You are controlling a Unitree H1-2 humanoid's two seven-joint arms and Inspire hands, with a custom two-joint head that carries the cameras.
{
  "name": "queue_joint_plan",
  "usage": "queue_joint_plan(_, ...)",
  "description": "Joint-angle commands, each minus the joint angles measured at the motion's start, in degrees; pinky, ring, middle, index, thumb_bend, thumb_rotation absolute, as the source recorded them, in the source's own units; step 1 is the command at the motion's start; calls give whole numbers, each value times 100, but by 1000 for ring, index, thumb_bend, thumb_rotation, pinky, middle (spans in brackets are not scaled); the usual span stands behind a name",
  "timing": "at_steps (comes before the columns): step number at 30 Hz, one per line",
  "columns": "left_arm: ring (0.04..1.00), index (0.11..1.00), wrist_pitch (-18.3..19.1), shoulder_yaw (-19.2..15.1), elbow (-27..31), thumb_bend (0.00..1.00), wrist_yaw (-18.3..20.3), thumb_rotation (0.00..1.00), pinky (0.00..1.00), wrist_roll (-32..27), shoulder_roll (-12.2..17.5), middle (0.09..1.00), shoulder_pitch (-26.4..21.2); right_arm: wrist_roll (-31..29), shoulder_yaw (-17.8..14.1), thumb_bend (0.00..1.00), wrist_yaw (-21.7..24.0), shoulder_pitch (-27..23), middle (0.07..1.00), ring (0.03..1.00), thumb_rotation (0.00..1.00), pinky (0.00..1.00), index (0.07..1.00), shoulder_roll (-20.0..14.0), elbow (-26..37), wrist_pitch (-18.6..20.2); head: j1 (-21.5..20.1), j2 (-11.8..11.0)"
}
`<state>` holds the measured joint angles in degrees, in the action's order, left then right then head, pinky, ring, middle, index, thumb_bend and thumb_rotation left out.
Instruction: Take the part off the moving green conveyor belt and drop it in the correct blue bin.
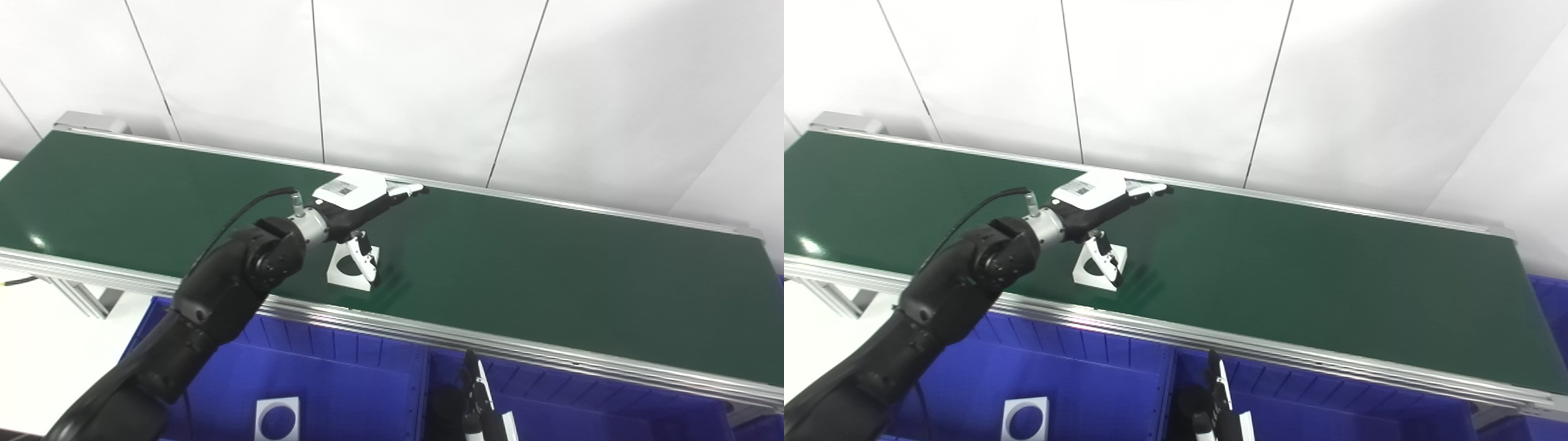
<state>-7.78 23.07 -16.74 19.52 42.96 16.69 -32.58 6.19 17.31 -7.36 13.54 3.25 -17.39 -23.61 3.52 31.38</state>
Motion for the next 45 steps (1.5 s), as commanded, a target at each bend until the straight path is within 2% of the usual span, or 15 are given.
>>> queue_joint_plan(1, 892, 948, 122, -8, 82, 1000, -28, 109, 835, -63, -74, 920, -257, -41, 83, 855, 18, -20, 994, 979, 1000, 1000, 1000, 140, 125, -330, 7, 5)
queue_joint_plan(9, 888, 964, 248, 77, -99, 1000, -97, 116, 834, -187, -408, 918, -133, 84, 149, 824, -87, -49, 991, 976, 1000, 1000, 1000, 157, 102, -328, -78, 29)
queue_joint_plan(14, 899, 977, 476, 159, -196, 1000, -116, 127, 835, -105, -586, 926, -69, 146, 166, 822, -138, -22, 987, 974, 1000, 1000, 1000, 214, 154, -327, -147, 52)
queue_joint_plan(20, 892, 975, 480, 278, -283, 1000, -123, 132, 809, -64, -533, 917, -82, 171, 181, 821, -189, -29, 986, 968, 1000, 1000, 1000, 237, 160, -327, -174, 58)
queue_joint_plan(27, 875, 961, 397, 372, -356, 1000, -210, 92, 802, 39, -353, 908, -124, 165, 216, 835, -229, -27, 983, 964, 1000, 1000, 999, 236, 154, -328, -214, 74)
queue_joint_plan(33, 871, 937, 501, 331, -566, 986, -472, 50, 803, 167, -354, 896, -219, 162, 234, 835, -231, -30, 985, 969, 998, 1000, 1000, 233, 124, -330, -228, 55)
queue_joint_plan(39, 852, 920, 415, 263, -847, 983, -826, 37, 787, 104, -409, 882, -336, 221, 275, 839, -270, -33, 987, 975, 997, 1000, 1000, 259, 113, -330, -342, 36)
queue_joint_plan(42, 855, 912, 428, 317, -1023, 971, -921, 55, 793, 146, -434, 884, -436, 249, 305, 830, -320, -33, 987, 971, 987, 1000, 1000, 297, 115, -331, -438, 33)
queue_joint_plan(45, 849, 895, 407, 406, -1315, 966, -1225, 57, 785, 275, -519, 876, -530, 292, 337, 828, -371, -13, 985, 969, 982, 1000, 998, 338, 158, -330, -511, 45)
